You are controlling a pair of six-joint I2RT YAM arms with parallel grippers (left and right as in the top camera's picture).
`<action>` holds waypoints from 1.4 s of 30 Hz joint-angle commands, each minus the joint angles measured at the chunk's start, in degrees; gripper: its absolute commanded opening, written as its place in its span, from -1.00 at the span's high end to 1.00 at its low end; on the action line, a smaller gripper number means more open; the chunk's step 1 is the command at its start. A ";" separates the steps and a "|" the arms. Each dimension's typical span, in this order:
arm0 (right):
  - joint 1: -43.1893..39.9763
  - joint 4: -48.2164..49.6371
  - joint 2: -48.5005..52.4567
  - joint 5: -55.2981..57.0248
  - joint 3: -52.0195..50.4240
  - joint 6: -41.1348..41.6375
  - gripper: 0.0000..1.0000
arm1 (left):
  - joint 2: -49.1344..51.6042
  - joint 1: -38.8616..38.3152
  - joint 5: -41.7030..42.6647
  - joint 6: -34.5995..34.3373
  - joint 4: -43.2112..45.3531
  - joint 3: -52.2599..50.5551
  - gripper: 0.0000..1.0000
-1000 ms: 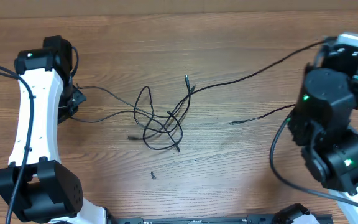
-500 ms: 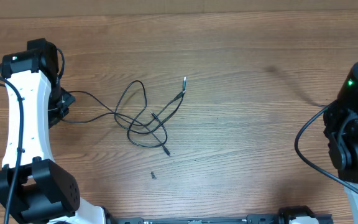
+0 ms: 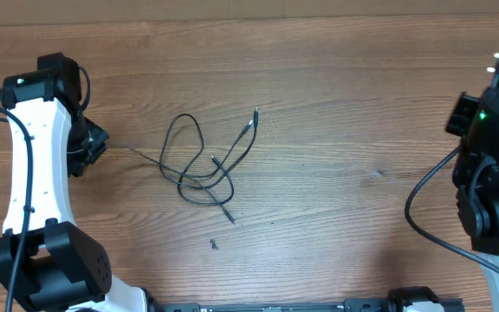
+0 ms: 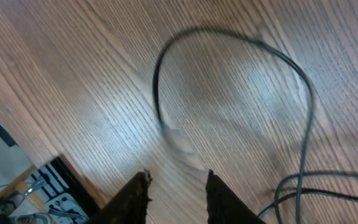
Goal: Untangle cables
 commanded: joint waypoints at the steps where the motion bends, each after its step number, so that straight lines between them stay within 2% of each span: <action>1: -0.13 -0.11 -0.79 -23.45 1.68 0.87 0.92 | 0.44 -0.11 1.29 -0.35 0.09 1.05 0.33; 11: -0.13 -0.68 -0.44 -67.98 1.66 -0.28 0.92 | 0.44 -0.11 1.95 -0.33 0.07 1.05 0.36; 14: -0.11 -1.73 0.09 -80.81 1.66 -4.44 0.92 | 0.44 -0.11 2.67 -0.35 0.11 1.05 0.36; 17: -0.13 -3.80 0.42 -87.17 1.66 -8.50 0.92 | 0.44 -0.11 2.80 -0.33 0.09 1.05 0.36; 21: -0.13 -7.58 0.52 -87.08 1.66 -13.05 0.92 | 0.44 -0.11 2.75 -0.31 0.11 1.05 0.38; 27: -0.13 -10.84 0.74 -83.80 1.66 -14.64 0.92 | 0.44 -0.11 2.82 -0.28 0.26 1.05 0.40; 32: -0.13 -11.41 0.74 -66.82 1.66 -9.99 0.92 | 0.44 -0.11 2.82 -0.28 0.46 1.05 0.41; 39: -0.13 -11.43 1.33 -33.35 1.64 0.98 0.92 | 0.44 -0.13 2.99 0.59 0.92 1.05 0.41; 42: -0.13 -10.93 2.78 -26.91 1.64 1.33 0.92 | 0.44 -0.13 3.02 0.59 0.98 1.05 0.42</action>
